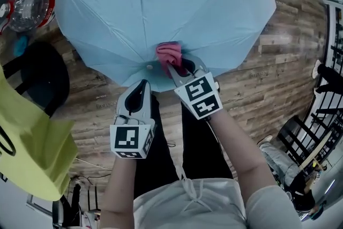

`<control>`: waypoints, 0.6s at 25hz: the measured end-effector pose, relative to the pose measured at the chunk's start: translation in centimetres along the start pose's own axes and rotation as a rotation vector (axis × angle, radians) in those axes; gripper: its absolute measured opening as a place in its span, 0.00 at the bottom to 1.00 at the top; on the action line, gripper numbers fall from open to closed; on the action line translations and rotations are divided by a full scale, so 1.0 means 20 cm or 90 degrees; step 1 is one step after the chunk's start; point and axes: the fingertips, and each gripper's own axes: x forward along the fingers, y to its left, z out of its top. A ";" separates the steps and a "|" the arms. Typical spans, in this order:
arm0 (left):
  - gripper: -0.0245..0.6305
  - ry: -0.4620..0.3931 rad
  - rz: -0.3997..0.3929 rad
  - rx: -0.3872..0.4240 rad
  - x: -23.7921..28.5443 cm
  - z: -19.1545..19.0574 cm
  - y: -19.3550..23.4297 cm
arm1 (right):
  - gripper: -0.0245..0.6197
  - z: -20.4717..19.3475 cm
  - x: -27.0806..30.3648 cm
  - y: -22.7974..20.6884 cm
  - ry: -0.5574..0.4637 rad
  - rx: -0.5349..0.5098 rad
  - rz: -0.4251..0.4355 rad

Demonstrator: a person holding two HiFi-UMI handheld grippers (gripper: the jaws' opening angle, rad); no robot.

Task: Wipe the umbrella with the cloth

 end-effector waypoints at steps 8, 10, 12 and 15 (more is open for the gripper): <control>0.05 -0.002 0.016 0.001 0.14 0.04 -0.19 | 0.12 0.01 -0.10 -0.23 -0.016 0.001 0.018; 0.05 -0.009 0.023 -0.001 0.17 0.08 -0.24 | 0.12 0.01 -0.13 -0.30 -0.019 0.000 0.020; 0.05 -0.017 0.027 -0.003 0.21 0.12 -0.30 | 0.12 0.01 -0.17 -0.36 -0.023 -0.002 0.022; 0.05 -0.022 0.027 0.006 0.26 0.17 -0.40 | 0.12 0.02 -0.25 -0.47 -0.027 -0.008 0.025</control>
